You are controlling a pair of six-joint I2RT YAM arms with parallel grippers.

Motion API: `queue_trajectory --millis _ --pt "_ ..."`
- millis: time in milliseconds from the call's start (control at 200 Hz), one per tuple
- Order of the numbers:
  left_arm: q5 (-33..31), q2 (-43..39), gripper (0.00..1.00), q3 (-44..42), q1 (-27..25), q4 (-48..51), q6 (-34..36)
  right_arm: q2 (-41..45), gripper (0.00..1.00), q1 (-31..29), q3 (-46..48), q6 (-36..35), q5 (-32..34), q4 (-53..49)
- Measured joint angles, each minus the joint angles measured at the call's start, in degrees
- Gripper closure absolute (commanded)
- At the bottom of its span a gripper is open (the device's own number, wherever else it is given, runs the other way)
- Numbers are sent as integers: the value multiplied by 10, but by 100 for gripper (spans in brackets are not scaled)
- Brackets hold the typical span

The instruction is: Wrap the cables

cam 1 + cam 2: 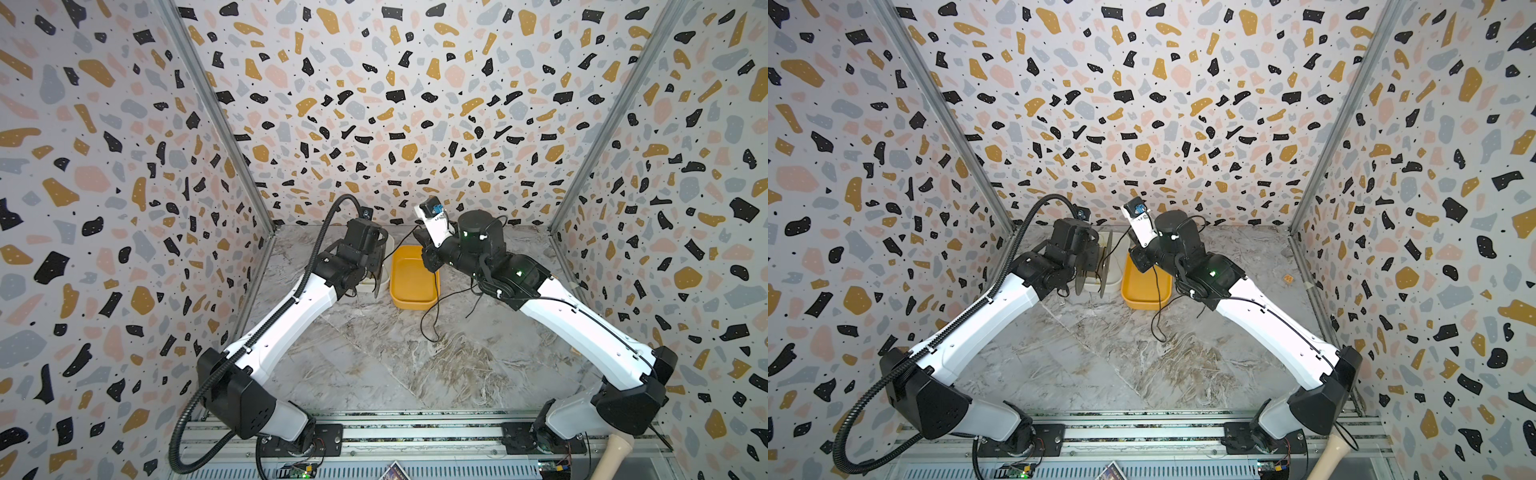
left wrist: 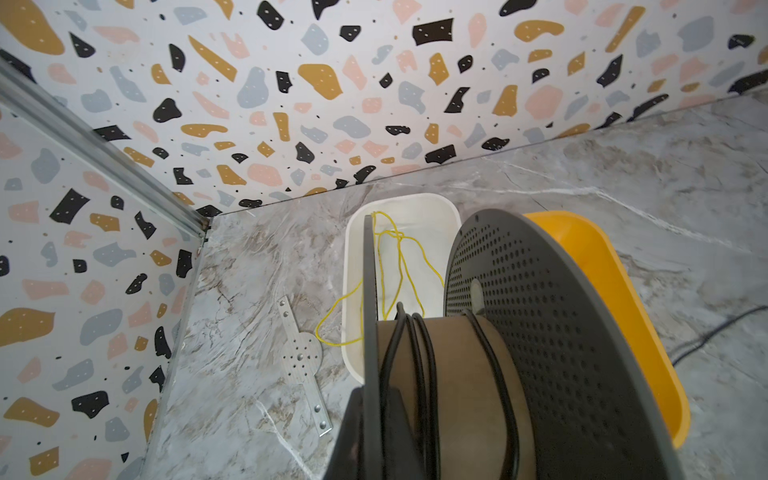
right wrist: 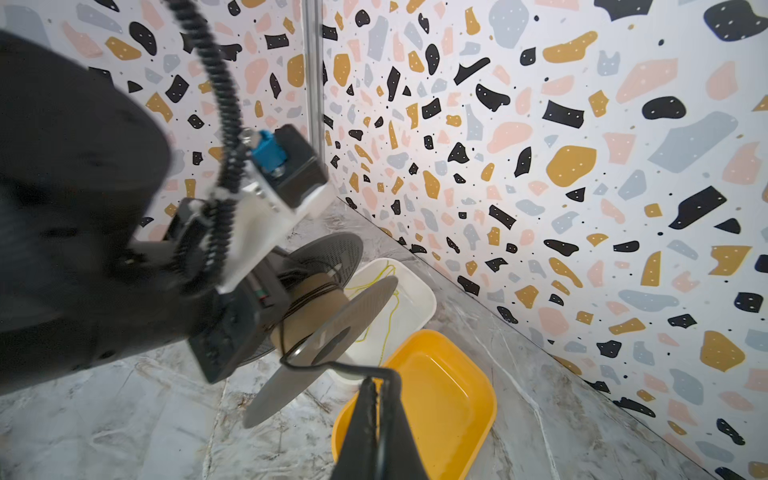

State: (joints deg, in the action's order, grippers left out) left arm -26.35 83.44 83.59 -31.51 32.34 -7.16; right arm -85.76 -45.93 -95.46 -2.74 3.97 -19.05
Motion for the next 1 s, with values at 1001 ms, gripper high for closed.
queue_trajectory --millis 1001 --pt "175 -59 100 130 -67 137 38 -126 98 176 231 41 -283 188"
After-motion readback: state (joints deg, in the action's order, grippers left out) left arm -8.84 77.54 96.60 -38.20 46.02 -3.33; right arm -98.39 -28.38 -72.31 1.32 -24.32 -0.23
